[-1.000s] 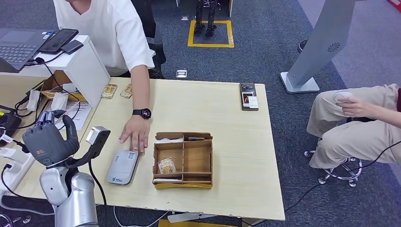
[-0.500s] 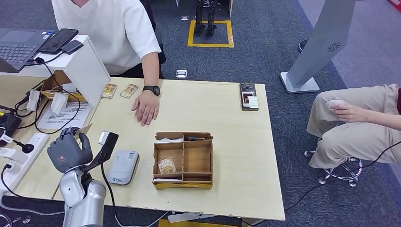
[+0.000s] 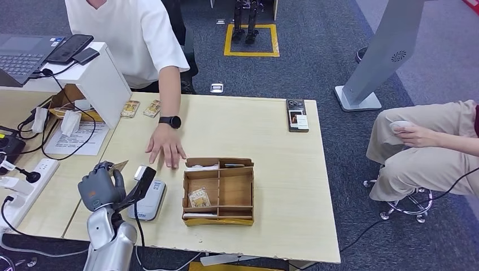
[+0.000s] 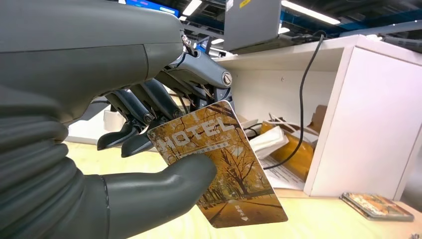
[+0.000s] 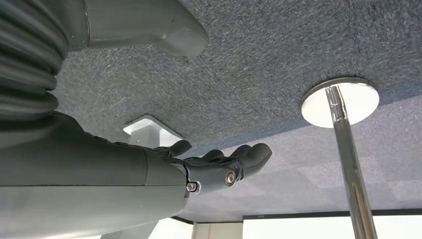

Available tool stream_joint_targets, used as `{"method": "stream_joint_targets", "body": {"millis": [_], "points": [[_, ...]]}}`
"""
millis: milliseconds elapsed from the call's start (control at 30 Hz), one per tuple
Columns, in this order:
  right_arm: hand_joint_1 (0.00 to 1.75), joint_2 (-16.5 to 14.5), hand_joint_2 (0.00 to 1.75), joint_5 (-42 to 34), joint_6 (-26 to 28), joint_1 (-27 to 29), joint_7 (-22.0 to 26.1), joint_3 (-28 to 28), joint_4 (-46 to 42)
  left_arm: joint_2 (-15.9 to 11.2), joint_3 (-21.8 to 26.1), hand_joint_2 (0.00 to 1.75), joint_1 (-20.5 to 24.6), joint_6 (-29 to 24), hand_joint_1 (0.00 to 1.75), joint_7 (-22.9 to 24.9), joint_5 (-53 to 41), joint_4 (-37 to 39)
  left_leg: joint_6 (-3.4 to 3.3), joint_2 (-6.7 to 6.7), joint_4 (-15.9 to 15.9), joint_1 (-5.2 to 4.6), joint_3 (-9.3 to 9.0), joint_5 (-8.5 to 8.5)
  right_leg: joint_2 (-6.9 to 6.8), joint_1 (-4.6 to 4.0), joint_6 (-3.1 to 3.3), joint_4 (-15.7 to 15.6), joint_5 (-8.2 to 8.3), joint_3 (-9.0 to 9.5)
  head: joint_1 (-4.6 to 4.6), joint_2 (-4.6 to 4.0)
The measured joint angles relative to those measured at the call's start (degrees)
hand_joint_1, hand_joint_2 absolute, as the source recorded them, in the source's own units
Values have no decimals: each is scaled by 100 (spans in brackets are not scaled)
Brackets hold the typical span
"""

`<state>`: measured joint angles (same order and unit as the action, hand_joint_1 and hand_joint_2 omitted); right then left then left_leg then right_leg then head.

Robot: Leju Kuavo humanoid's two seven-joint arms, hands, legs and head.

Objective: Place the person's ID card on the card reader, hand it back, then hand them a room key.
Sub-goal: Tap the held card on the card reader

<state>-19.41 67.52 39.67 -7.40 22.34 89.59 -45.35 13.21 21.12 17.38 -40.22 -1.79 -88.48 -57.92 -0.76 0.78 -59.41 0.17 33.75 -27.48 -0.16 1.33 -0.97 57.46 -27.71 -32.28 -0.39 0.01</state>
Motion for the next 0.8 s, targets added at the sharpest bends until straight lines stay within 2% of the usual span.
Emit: {"method": "stream_joint_targets", "body": {"millis": [800], "points": [[0,0,175,-17,0,0,18,0,2,-78,-119,175,-15,-2,175,22,232,172,0,0,0,0,0,0,0,0,0,0,0,0,-1,0]]}}
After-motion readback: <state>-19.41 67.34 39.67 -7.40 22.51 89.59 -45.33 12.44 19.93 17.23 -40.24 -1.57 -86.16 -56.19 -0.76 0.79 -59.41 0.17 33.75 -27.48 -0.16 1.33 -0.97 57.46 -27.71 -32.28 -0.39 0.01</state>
